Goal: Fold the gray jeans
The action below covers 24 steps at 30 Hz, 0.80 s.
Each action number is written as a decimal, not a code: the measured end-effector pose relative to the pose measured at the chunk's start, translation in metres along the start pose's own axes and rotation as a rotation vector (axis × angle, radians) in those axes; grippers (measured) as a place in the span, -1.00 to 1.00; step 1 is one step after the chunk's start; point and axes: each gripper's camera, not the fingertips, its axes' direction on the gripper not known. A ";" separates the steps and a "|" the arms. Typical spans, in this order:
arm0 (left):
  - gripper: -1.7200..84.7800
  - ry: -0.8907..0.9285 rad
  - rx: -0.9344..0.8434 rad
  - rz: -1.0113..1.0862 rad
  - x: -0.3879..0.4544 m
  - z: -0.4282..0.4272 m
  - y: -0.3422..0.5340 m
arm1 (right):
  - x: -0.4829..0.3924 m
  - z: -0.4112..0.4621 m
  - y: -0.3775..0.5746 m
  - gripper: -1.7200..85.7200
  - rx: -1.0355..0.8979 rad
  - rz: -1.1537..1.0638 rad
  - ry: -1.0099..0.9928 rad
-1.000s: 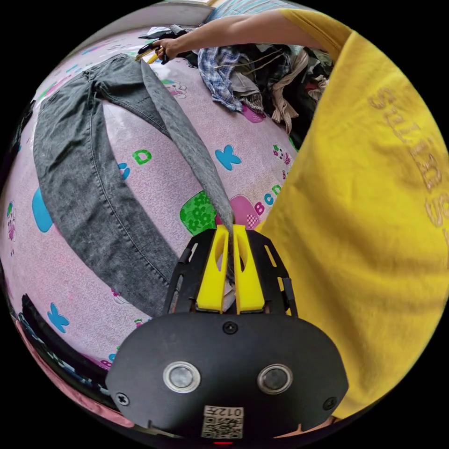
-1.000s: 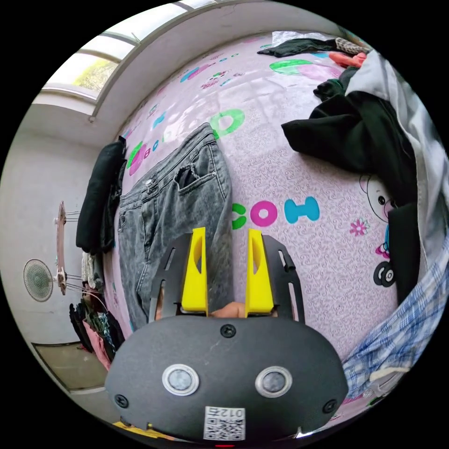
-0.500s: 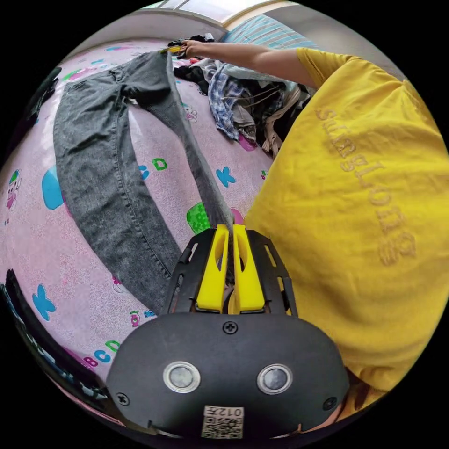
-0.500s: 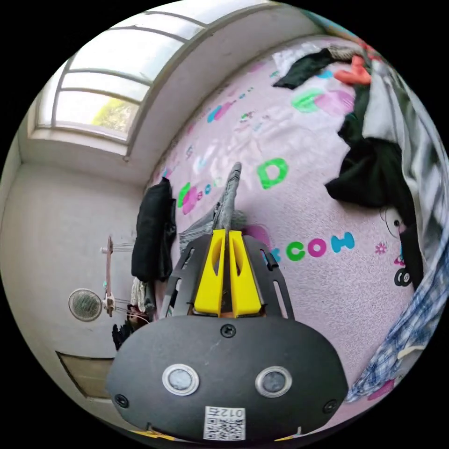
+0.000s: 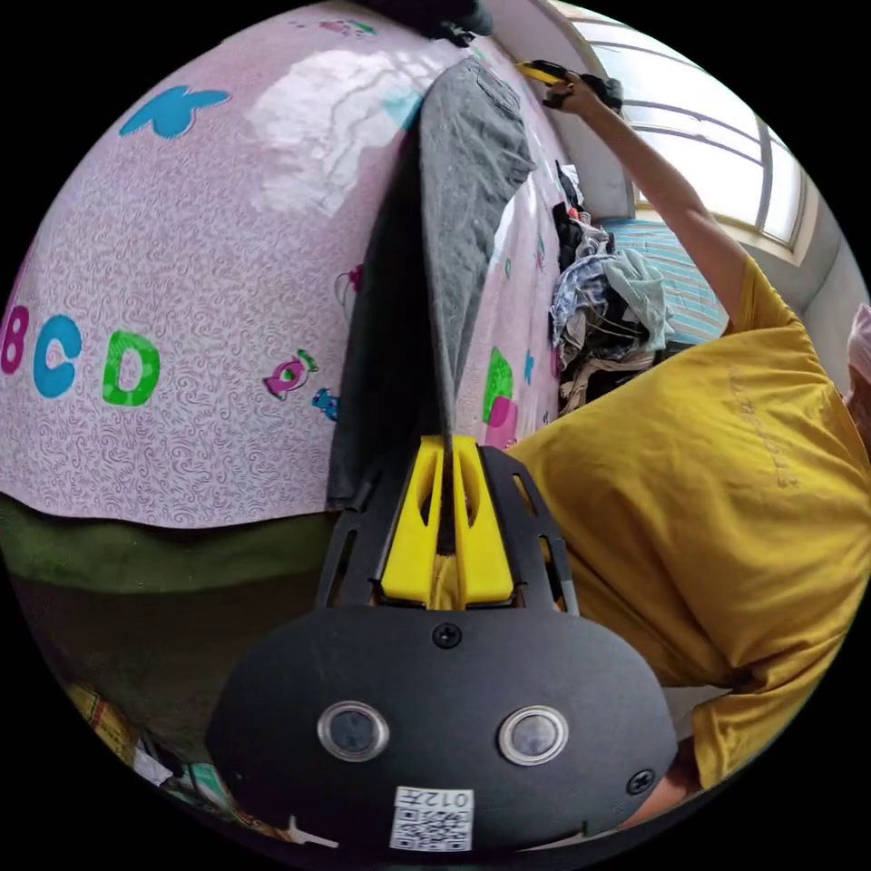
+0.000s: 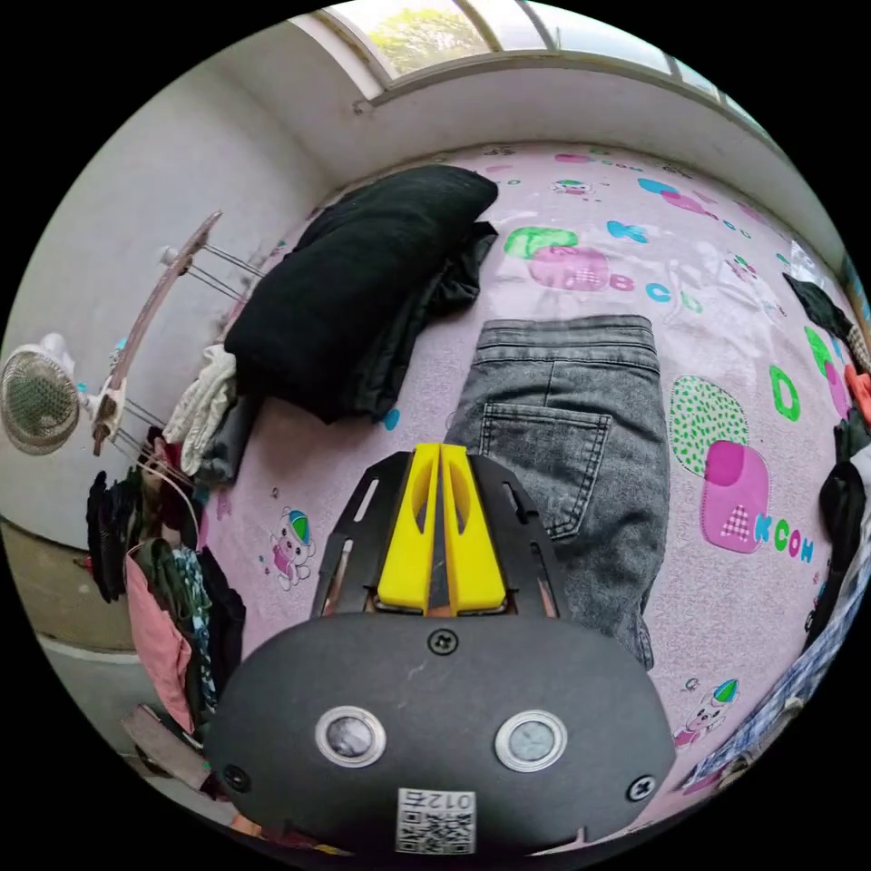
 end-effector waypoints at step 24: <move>-0.94 0.154 -0.047 0.034 -0.011 -0.133 0.016 | 0.132 0.028 0.392 -0.85 -0.554 -0.067 -0.483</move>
